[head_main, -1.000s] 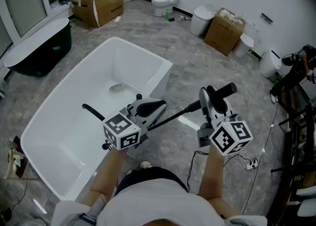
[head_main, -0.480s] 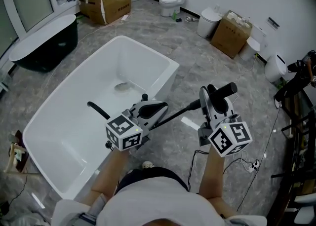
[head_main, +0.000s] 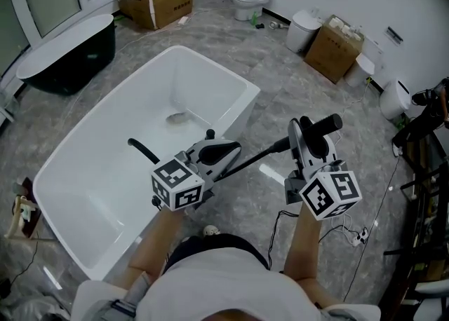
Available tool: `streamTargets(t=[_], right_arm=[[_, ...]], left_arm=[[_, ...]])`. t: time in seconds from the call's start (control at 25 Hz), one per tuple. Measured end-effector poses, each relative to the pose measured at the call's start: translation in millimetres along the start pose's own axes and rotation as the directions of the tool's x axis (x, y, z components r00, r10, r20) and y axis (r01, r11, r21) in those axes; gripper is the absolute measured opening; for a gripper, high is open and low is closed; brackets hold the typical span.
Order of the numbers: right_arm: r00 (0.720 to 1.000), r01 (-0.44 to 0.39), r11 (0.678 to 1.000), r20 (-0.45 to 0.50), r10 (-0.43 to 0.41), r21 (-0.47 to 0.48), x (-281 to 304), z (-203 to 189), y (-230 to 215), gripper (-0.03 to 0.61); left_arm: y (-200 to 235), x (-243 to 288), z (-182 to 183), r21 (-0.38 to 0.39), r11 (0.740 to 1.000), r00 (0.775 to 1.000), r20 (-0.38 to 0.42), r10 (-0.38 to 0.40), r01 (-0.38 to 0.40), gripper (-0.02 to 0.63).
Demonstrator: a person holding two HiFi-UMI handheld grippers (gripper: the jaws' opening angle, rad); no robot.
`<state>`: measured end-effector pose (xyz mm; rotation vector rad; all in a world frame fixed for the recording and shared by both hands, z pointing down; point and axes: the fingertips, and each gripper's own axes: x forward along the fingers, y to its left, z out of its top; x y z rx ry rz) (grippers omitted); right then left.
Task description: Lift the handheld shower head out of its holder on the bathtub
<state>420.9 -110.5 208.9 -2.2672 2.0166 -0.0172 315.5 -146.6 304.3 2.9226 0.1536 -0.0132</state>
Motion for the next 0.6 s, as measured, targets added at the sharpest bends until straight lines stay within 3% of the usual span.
streamTargets(t=[0.6], right_arm=[[1.0, -0.015, 1.0, 0.003, 0.015, 0.015, 9.5, -1.0, -5.0, 0.115]], left_arm=[[5.0, -0.2, -1.3, -0.002, 1.0, 1.0, -0.012, 0.012, -0.012, 0.02]])
